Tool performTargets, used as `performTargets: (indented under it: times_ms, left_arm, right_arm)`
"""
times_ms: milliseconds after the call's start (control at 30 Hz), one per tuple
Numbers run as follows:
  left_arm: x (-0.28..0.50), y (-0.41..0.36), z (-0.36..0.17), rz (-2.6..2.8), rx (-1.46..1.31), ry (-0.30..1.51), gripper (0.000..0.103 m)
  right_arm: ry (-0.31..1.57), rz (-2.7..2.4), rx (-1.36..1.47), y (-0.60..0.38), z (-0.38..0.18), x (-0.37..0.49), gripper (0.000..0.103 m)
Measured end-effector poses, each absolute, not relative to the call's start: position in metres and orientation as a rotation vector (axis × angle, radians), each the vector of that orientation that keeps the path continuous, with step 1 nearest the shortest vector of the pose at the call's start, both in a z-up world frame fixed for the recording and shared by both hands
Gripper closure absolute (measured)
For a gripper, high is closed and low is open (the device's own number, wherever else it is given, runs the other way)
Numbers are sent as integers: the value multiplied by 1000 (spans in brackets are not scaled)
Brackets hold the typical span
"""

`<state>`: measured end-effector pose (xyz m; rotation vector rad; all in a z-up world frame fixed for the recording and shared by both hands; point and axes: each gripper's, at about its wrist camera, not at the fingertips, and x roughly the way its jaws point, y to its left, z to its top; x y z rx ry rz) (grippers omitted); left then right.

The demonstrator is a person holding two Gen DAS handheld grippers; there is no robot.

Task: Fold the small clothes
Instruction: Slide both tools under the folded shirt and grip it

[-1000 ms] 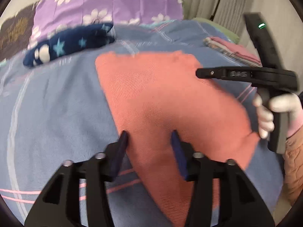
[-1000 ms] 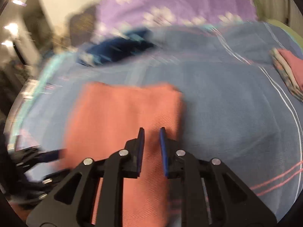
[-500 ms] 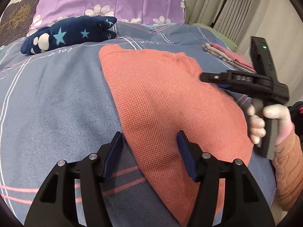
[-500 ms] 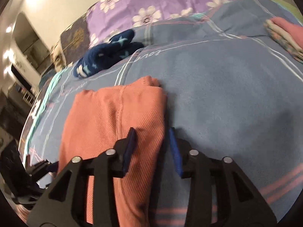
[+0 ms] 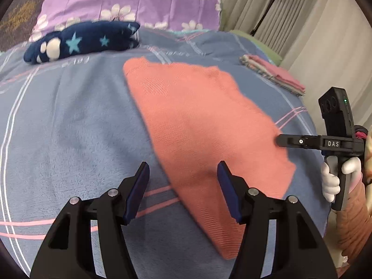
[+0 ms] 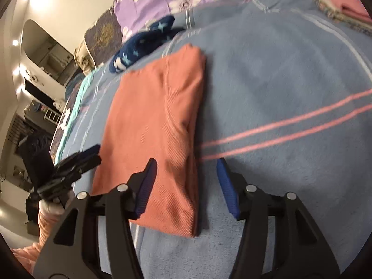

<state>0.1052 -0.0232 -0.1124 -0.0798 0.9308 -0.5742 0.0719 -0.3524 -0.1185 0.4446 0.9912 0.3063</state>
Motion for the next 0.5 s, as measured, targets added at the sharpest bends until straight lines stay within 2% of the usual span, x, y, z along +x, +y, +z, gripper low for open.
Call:
performTargets:
  times_ms: [233,500]
  left_arm:
    - [136,-29,-121,-657,-131,1006,42]
    - [162,-41,-123,-697,-141,1014,39]
  right_arm:
    - [987,375,508,-354,-126,95,45]
    - [998,442,494,-351,-127,118,44]
